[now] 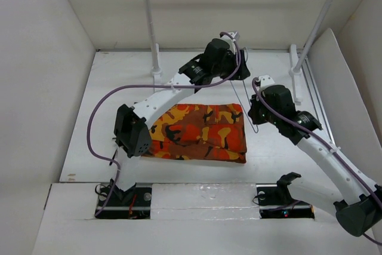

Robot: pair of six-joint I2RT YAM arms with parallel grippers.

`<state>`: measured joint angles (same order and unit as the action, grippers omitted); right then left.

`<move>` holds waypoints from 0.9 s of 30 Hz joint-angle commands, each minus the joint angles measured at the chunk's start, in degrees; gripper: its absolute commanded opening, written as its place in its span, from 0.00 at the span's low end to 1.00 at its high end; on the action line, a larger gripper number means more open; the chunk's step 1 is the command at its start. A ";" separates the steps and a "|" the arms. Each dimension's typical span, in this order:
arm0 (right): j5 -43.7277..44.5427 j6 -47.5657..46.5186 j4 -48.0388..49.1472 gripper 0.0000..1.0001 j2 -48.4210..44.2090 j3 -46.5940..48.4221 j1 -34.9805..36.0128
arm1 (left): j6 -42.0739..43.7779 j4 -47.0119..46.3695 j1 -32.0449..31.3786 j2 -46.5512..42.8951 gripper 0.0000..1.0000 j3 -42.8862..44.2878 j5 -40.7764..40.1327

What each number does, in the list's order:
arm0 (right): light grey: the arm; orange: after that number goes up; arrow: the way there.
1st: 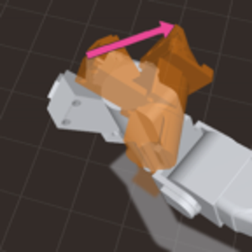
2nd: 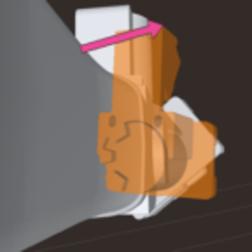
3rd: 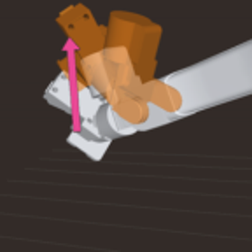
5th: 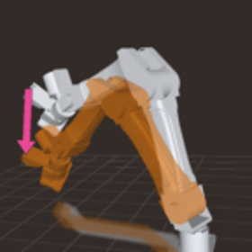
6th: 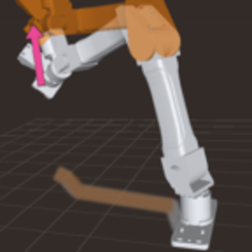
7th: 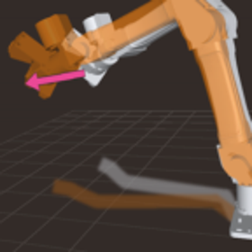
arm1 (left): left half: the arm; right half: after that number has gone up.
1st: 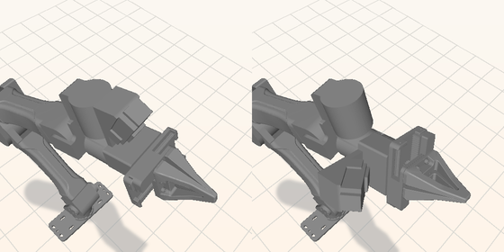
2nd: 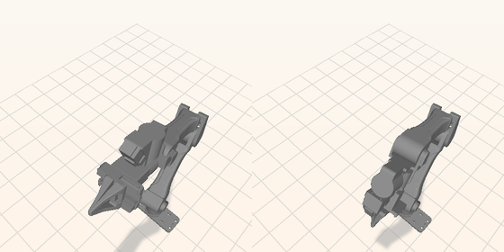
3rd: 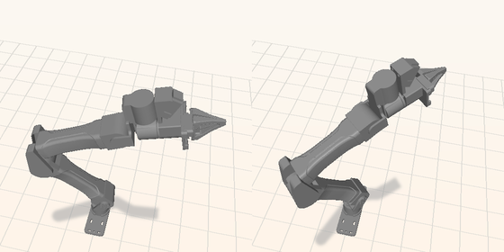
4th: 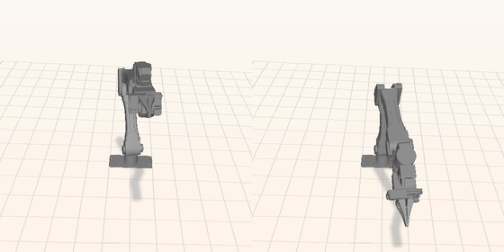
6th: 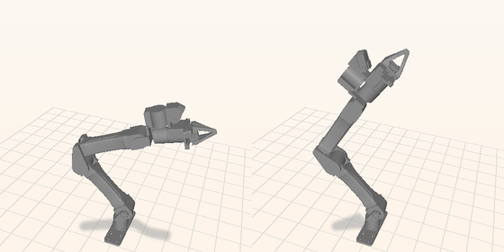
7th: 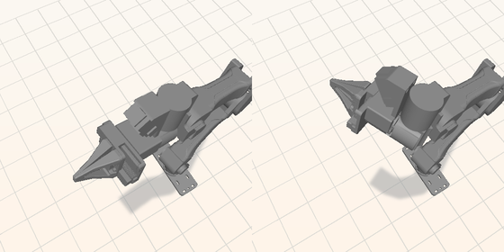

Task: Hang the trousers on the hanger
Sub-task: Pick up the hanger from the clothesline.

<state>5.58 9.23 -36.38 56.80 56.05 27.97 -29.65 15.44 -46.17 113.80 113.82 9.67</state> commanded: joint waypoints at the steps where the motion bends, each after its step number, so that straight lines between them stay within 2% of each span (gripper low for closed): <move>1: 1.27 1.66 0.61 0.00 -0.02 0.37 1.82 | -0.41 -1.82 -0.41 -0.07 0.47 4.48 -0.97; 3: 1.79 1.58 -0.18 0.00 -0.02 0.46 2.36 | -0.41 -0.77 -0.41 1.50 0.34 5.80 -1.23; 4: 2.23 1.58 -0.62 0.00 -0.37 0.46 2.36 | -0.41 -0.76 -0.41 1.78 0.21 5.71 -1.23; 7: 1.98 1.75 -1.15 0.00 -1.07 -0.15 2.36 | -1.02 -1.55 -0.41 1.95 0.10 4.13 -1.50; 8: 2.06 1.75 -1.32 0.00 -1.51 -0.76 2.36 | -1.11 -1.99 -0.41 1.87 0.00 2.82 -1.50; 10: 2.76 1.93 -2.90 0.02 -2.21 -1.29 2.36 | -1.81 -3.39 -0.41 1.08 0.00 0.98 -1.67; 13: 2.51 1.75 -3.52 0.09 -4.41 -3.31 2.36 | -4.44 -7.96 -0.41 -2.08 0.00 -6.66 -1.24; 14: 2.07 1.93 -4.04 0.13 -5.11 -3.49 2.36 | -5.41 -10.23 -0.41 -3.31 0.00 -12.08 -0.80; 15: 1.98 1.84 -5.35 0.12 -6.42 -3.41 2.36 | -6.46 -14.52 -0.41 -5.41 0.00 -14.91 0.25; 16: 1.28 1.84 -5.98 0.01 -7.13 -3.41 2.36 | -8.74 -16.82 -0.41 -6.12 0.00 -17.29 0.78; 17: 0.92 1.93 -6.07 0.00 -7.92 -3.58 2.88 | -9.80 -18.24 -0.41 -6.13 0.00 -19.58 1.83; 19: 0.22 1.93 -4.58 0.00 -9.94 -5.50 2.88 | -10.69 -18.17 -1.72 -4.12 0.00 -18.91 2.99; 27: -1.10 2.28 -3.70 0.00 -8.19 -8.85 2.88 | -11.05 -17.91 -2.25 -2.62 0.00 -19.34 4.65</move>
<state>6.83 11.35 -41.89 48.42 48.58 30.13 -39.70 0.89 -48.16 111.92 95.00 12.56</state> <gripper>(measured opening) 0.039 0.010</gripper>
